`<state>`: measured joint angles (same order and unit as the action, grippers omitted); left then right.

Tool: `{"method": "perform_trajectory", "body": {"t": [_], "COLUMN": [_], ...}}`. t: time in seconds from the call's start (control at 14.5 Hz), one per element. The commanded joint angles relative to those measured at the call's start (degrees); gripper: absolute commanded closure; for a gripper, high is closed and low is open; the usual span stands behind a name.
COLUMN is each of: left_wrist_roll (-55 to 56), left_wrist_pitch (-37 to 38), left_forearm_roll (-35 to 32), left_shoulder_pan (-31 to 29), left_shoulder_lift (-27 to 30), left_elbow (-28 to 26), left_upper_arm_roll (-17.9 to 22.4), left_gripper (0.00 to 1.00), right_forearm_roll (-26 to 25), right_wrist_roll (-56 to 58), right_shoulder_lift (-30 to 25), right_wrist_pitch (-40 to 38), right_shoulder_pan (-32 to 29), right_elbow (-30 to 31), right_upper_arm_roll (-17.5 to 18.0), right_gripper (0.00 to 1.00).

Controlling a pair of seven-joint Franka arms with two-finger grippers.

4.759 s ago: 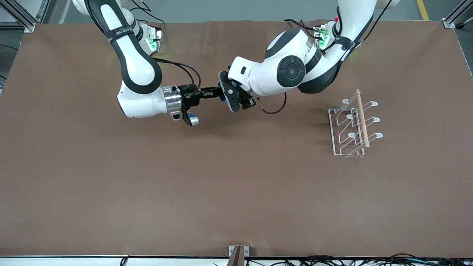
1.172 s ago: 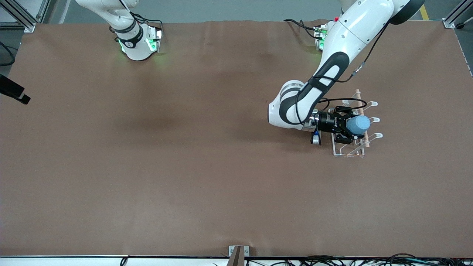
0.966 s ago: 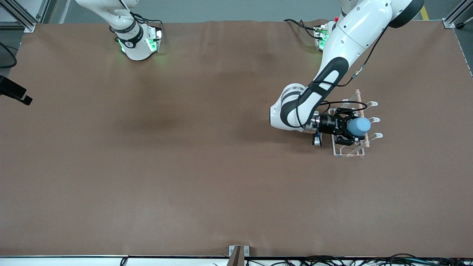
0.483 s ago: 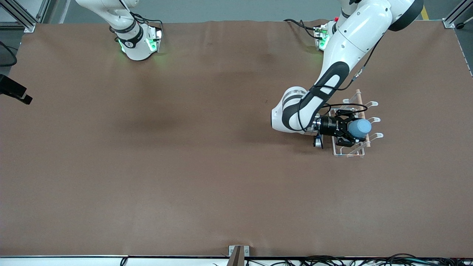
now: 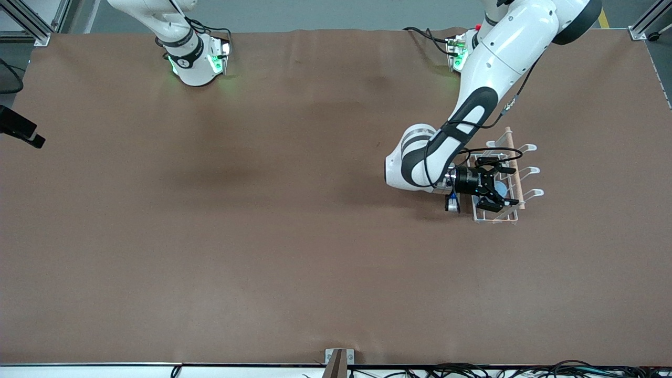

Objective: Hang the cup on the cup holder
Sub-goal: 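Lower the cup onto a holder hook with the left gripper, then open the left gripper and lift it away from the cup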

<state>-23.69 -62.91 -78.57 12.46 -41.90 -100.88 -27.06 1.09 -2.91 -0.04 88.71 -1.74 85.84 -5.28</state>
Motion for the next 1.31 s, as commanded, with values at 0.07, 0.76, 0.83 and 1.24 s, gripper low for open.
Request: {"method": "perform_trajectory", "body": {"t": [0.07, 0.76, 0.83, 1.24], "left_wrist_roll": [7.8, 23.8, 23.9, 24.0], "left_wrist_pitch": [2.0, -10.2, -12.6, -22.3], "left_forearm_roll": [7.4, 40.4, 43.7, 71.2], "left_shoulder_pan": [-0.9, -8.8, -10.1, -8.7], "left_shoulder_lift": [5.3, 22.7, 24.7, 37.0], "left_elbow": [7.7, 18.6, 18.6, 18.0], "left_upper_arm_roll": [-3.2, -4.6, -4.3, 17.3], "left_gripper": [0.00, 0.00, 0.00, 0.00], "right_forearm_roll": [0.2, 0.1, 0.0, -2.4], "right_wrist_roll": [0.4, 0.7, 0.6, 0.5], "right_shoulder_lift": [0.5, 0.5, 0.5, 0.5], "right_wrist_pitch": [-0.6, -0.6, -0.6, -0.7], "right_shoulder_pan": [-0.5, -0.3, -0.2, 0.3], "right_elbow": [-1.2, -1.2, -1.3, -1.3], "right_upper_arm_roll": [0.3, 0.3, 0.3, 0.4], "right_gripper": [0.00, 0.00, 0.00, 0.00]}}
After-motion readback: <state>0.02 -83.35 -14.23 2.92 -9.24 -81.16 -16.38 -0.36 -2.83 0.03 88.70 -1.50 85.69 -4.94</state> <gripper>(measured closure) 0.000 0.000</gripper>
